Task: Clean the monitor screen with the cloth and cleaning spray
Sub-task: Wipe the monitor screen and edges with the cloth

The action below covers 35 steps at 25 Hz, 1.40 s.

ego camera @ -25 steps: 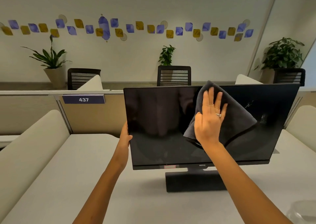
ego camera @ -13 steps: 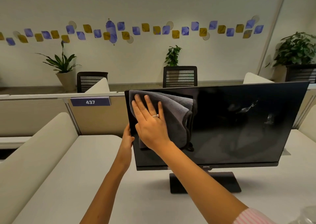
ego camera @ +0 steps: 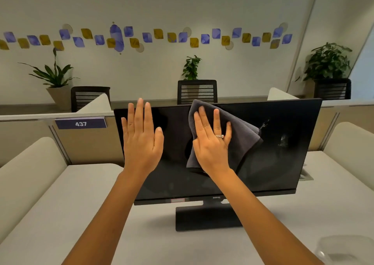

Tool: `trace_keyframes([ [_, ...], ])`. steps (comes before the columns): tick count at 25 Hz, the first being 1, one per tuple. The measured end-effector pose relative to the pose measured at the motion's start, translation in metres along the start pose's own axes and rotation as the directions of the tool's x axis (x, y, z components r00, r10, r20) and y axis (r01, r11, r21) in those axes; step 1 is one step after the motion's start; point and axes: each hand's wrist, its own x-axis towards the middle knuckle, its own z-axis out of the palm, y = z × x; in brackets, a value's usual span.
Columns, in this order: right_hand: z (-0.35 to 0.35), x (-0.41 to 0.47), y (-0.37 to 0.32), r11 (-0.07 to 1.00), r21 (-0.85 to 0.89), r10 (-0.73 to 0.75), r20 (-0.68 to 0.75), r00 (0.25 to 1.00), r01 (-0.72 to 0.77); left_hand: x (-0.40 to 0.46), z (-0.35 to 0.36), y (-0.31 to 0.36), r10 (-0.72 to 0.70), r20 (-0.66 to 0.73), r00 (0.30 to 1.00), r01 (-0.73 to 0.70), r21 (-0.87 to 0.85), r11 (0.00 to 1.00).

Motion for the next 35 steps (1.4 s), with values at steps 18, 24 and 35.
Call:
trace_keyframes([
  [18, -0.038, -0.015, 0.211, 0.875, 0.158, 0.475, -0.095, 0.875, -0.457, 0.038, 0.038, 0.108, 0.209, 0.116, 0.971, -0.218, 0.081, 0.972],
  [24, -0.027, -0.009, 0.184, 0.933, 0.199, 0.333, -0.151, 0.931, -0.301, 0.039, 0.037, 0.110, 0.204, 0.131, 0.970, -0.214, 0.073, 0.974],
  [35, -0.014, -0.009, 0.126, 0.989, 0.097, -0.106, -0.038, 0.994, 0.109, 0.039, 0.034, 0.115, 0.193, 0.161, 0.968, -0.212, 0.114, 0.971],
])
